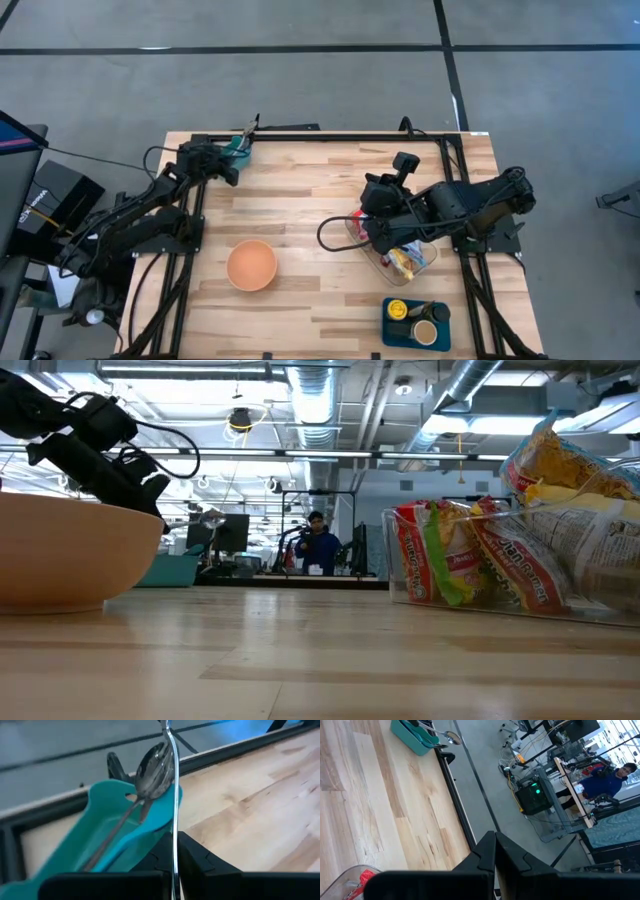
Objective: Pick & Place Food Item
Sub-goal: Put the silver spoon into the green bin
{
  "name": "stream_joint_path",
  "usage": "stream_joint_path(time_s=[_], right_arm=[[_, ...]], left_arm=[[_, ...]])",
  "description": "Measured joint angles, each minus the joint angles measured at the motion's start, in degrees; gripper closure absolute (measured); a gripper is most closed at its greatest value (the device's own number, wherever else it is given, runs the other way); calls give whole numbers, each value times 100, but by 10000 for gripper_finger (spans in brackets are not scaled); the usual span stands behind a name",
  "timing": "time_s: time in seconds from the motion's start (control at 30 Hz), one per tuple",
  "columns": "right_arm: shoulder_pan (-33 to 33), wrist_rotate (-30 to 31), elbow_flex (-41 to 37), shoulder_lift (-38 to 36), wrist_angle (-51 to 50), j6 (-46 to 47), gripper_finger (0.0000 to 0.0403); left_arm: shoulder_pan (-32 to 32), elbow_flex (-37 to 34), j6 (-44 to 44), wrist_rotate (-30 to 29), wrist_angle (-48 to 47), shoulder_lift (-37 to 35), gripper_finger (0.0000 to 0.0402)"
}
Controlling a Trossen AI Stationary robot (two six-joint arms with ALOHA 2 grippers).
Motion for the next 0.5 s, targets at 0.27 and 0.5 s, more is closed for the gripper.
stream_joint_path(time_s=[0.27, 0.5], right_arm=[[-2, 0, 0, 0, 0, 0, 403], [-2, -59, 0, 0, 1, 2, 403]], left_arm=[[-1, 0, -1990, 274, -19, -233, 398], [1, 0, -3425, 274, -392, -715, 399]])
